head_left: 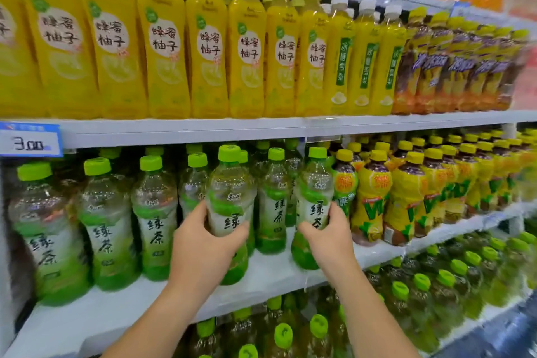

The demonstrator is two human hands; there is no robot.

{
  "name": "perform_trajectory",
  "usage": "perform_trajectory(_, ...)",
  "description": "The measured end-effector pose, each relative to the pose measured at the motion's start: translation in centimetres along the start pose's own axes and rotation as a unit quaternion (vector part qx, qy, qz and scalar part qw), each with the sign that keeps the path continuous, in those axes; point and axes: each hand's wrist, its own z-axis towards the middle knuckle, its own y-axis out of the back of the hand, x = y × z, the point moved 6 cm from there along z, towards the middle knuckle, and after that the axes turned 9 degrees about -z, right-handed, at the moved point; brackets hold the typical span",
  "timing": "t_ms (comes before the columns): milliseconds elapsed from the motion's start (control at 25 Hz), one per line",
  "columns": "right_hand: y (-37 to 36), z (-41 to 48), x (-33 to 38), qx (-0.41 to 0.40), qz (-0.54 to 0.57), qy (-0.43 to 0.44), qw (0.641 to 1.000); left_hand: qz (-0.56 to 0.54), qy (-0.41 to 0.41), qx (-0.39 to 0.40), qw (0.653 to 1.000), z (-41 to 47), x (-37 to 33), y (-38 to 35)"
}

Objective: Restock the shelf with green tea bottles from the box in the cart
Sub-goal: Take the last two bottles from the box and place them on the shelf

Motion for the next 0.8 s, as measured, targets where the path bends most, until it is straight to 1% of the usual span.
perform_trajectory(160, -0.6, 0.0, -1.1, 0.002, -0.012, 0.056, 0.998, 0.000, -0.024, -0.014, 1.000, -0.5, 2.5, -0.4)
perform_trajectory(240, -0.7, 0.0, -1.5, 0.012, -0.016, 0.071, 0.997, -0.007, -0.032, -0.007, 0.999, -1.0, 2.8, -0.8)
perform_trajectory(400, -0.6, -0.4, -2.4, 0.014, -0.011, 0.091, 0.996, -0.050, -0.016, -0.010, 0.999, -1.4, 3.1, -1.4)
perform_trajectory(560, -0.3, -0.7, -4.2, -0.011, 0.011, 0.068, 0.998, -0.002, -0.033, -0.036, 0.999, -2.4, 3.4, -1.4)
perform_trajectory(640, -0.5, -0.7, -4.7, -0.031, -0.009, 0.068, 0.997, 0.045, -0.049, -0.045, 0.997, -2.9, 3.9, -1.1)
perform_trajectory(720, -0.9, -0.1, -4.6, -0.038, -0.044, 0.080, 0.995, 0.100, -0.050, -0.034, 0.993, -3.1, 4.8, -1.1)
perform_trajectory(800, -1.2, 0.3, -4.3, -0.038, -0.076, 0.079, 0.993, 0.097, -0.043, -0.034, 0.994, -3.6, 5.2, -1.1)
